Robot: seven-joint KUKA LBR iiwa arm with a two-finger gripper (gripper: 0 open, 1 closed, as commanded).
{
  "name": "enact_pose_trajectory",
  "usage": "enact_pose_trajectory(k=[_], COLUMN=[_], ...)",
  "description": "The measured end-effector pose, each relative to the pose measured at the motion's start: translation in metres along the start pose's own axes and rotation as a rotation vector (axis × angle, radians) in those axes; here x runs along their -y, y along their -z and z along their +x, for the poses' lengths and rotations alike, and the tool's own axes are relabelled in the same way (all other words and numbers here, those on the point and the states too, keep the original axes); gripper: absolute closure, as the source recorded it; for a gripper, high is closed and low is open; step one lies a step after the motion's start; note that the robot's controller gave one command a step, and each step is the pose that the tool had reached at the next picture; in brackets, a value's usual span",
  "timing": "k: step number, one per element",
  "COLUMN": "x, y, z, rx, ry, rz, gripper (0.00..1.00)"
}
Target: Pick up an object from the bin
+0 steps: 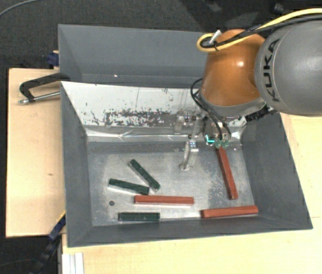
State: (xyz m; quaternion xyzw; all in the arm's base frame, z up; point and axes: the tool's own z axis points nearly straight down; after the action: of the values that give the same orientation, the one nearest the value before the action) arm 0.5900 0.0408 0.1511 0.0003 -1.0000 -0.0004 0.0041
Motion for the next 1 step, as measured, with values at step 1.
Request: enact_pose_trajectory(k=[1], x=[-0.0776], y=[-0.0811], z=[0.0172], rx=[0.002], ry=[0.185], rz=[-0.001], gripper=[0.00])
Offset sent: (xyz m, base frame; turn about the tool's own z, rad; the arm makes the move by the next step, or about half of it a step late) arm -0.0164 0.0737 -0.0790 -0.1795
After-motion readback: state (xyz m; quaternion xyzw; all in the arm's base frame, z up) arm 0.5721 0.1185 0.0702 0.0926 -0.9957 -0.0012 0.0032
